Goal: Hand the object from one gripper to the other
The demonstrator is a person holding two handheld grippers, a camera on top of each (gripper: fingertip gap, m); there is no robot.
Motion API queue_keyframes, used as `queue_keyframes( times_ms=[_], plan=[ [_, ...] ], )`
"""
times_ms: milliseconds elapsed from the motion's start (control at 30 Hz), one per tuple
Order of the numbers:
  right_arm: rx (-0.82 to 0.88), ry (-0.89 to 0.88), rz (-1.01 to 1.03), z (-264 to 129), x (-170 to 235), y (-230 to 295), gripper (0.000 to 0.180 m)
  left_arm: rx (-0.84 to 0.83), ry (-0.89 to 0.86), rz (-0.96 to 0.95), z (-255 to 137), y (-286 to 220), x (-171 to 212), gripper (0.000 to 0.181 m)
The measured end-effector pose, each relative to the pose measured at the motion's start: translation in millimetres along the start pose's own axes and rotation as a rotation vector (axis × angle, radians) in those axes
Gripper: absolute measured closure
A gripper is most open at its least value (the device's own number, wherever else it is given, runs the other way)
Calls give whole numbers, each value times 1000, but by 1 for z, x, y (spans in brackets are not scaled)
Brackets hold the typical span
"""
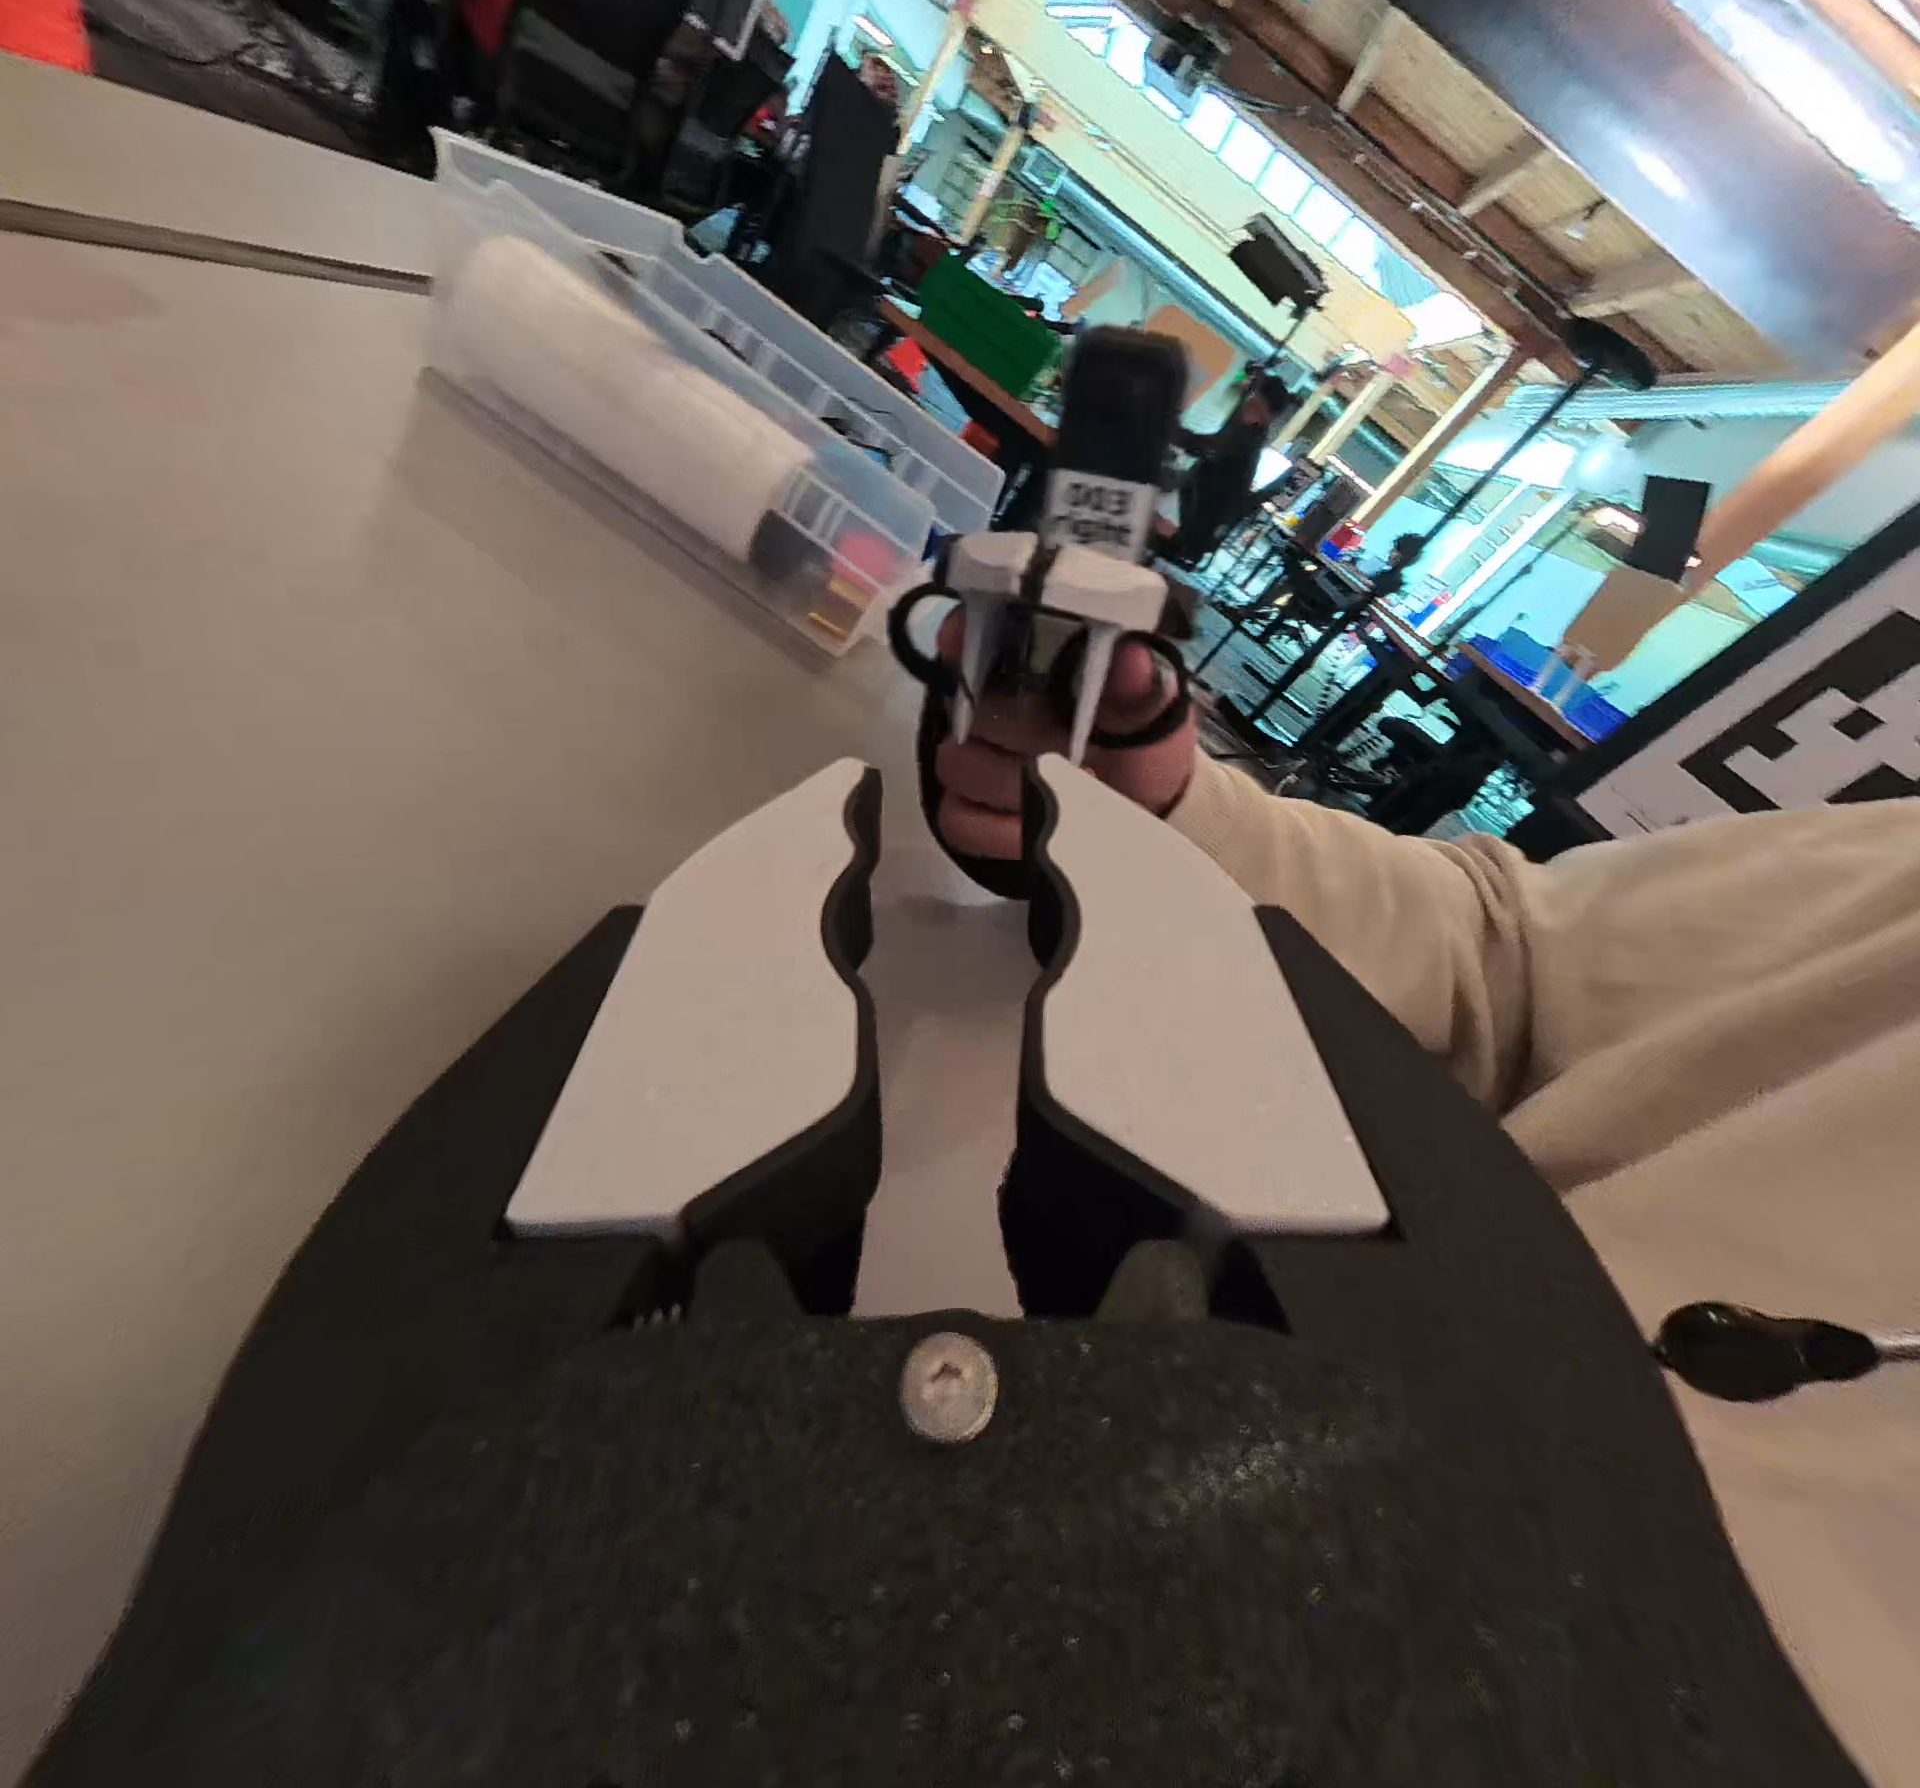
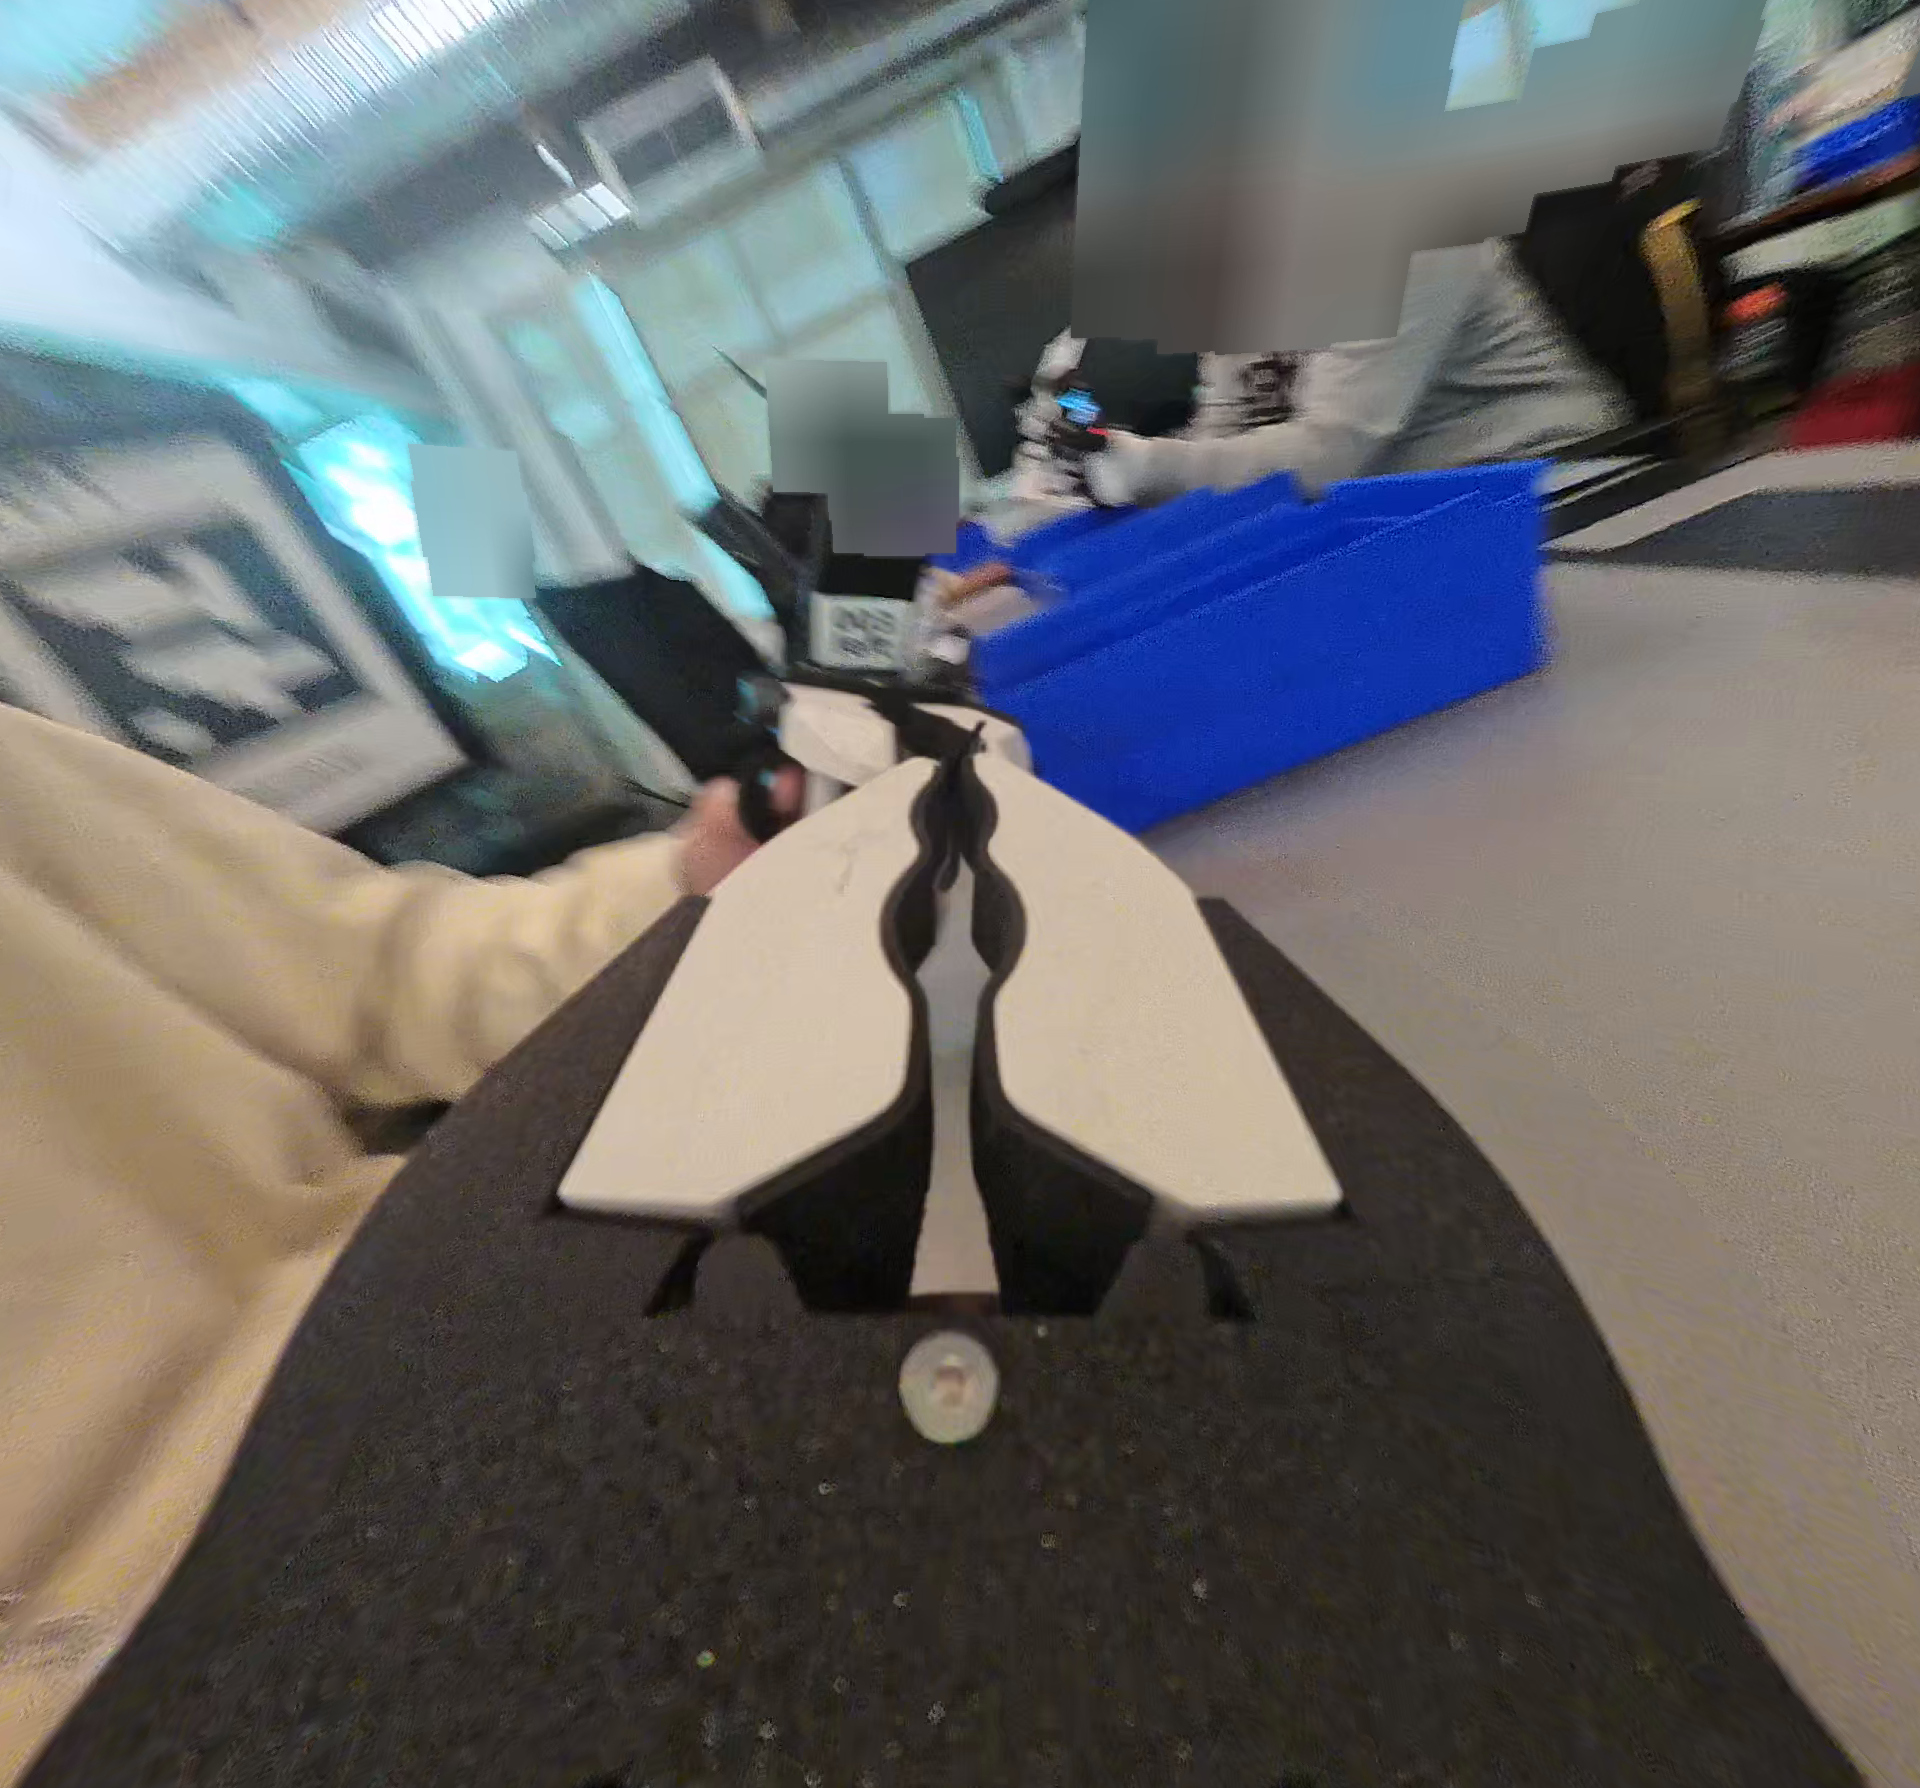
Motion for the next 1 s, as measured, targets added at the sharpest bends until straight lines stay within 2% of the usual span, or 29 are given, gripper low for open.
queue_keyframes(
  times_ms=[67, 133, 267, 367, 433, 467, 500, 700, 833, 933, 1000],
  plan=[
    [-86, -120, 167, -4, -6, -2, 179, 41, 1, 12, 3, -5, 1, 156],
    [-172, -145, 260, -3, -4, 0, 179, 72, 10, 12, 5, -9, 2, 153],
    [-197, -116, 257, 6, 3, 5, 179, 129, -23, 19, 5, -18, 0, 153],
    [-199, -103, 258, 12, 7, 6, 179, 127, 21, 2, 8, -17, 6, 153],
    [-205, -96, 261, 13, 8, 6, 179, 123, 28, 2, 9, -17, 7, 158],
    [-205, -81, 259, 14, 9, 6, 179, 123, 30, 11, 9, -18, 7, 177],
    [-203, -67, 256, 14, 11, 6, 179, 126, 41, 26, 9, -19, 9, 180],
    [-197, -42, 256, 11, 13, 5, 179, 82, 85, 53, 13, -17, 14, 180],
    [-165, -37, 251, 12, 14, 2, 178, 58, 78, 62, 12, -15, 14, 180],
    [-52, 36, 181, 12, 19, -6, 157, 54, 54, 40, 10, -13, 10, 180],
    [67, 148, 31, 8, 25, -14, 153, 39, 23, 4, 7, -7, 6, 180]
  ],
)
Point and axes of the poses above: each gripper's, where its closed fingertips meet, z out along the fingers, x out of its underside, y = z × x across the jaws, the point moved 4 cm from there along -z, back along the fingers, and after that the axes turned 15 degrees about -z, right-handed, at the moved point
